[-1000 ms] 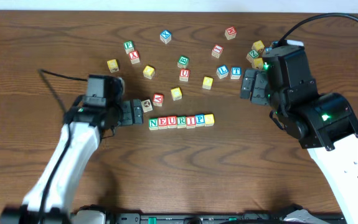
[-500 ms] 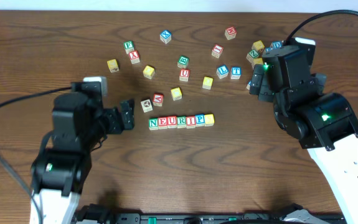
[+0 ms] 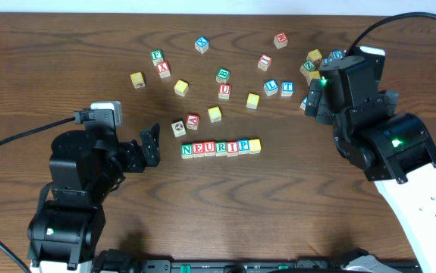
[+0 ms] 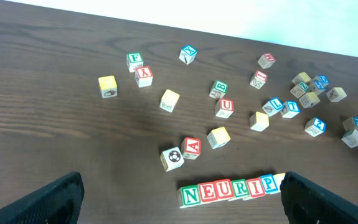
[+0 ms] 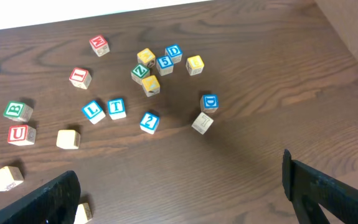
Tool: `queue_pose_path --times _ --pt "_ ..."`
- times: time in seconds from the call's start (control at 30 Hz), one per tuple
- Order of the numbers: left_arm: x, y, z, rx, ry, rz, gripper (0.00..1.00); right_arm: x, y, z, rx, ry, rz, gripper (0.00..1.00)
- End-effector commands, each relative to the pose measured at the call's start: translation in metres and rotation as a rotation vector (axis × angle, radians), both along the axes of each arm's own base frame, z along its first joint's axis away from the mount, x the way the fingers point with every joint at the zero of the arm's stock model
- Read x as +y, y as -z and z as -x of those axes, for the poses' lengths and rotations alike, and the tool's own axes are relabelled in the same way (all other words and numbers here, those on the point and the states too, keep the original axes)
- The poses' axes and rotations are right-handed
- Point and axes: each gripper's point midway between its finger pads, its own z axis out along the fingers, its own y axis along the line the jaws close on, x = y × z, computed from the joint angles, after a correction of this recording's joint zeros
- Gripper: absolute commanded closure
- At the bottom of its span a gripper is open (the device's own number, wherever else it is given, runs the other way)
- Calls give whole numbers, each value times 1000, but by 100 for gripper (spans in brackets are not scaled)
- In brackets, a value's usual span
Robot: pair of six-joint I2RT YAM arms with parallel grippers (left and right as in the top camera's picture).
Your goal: Spell out NEURIPS
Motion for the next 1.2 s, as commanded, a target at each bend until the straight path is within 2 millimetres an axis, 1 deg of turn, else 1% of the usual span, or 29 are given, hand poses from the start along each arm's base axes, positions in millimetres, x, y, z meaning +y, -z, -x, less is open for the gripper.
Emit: queue_pose_path --times 0.0,0.43,0.57,0.7,0.77,0.83,0.9,1.0,1.17 --pt "2 -10 -1 -24 -9 -5 1 -6 -3 0 -8 14 25 1" --pt "2 -10 -1 -22 -9 -5 1 -6 -3 0 -8 14 25 1" --pt "6 -5 1 -3 -20 -28 1 -6 -3 0 -8 14 25 1" --pt "6 3 7 35 -14 -30 1 -6 -3 0 -8 14 25 1" --pt "5 4 11 43 -12 -27 1 -6 -3 0 -8 14 25 1" --pt "3 3 18 46 2 -18 1 -6 -3 0 -8 14 25 1" --pt "3 1 29 43 9 -17 1 -6 -3 0 -8 14 25 1" --pt "2 -12 49 -16 22 -11 1 -6 -3 0 -8 14 25 1" --pt "5 -53 80 -238 23 12 1 -6 -3 0 -8 14 25 1"
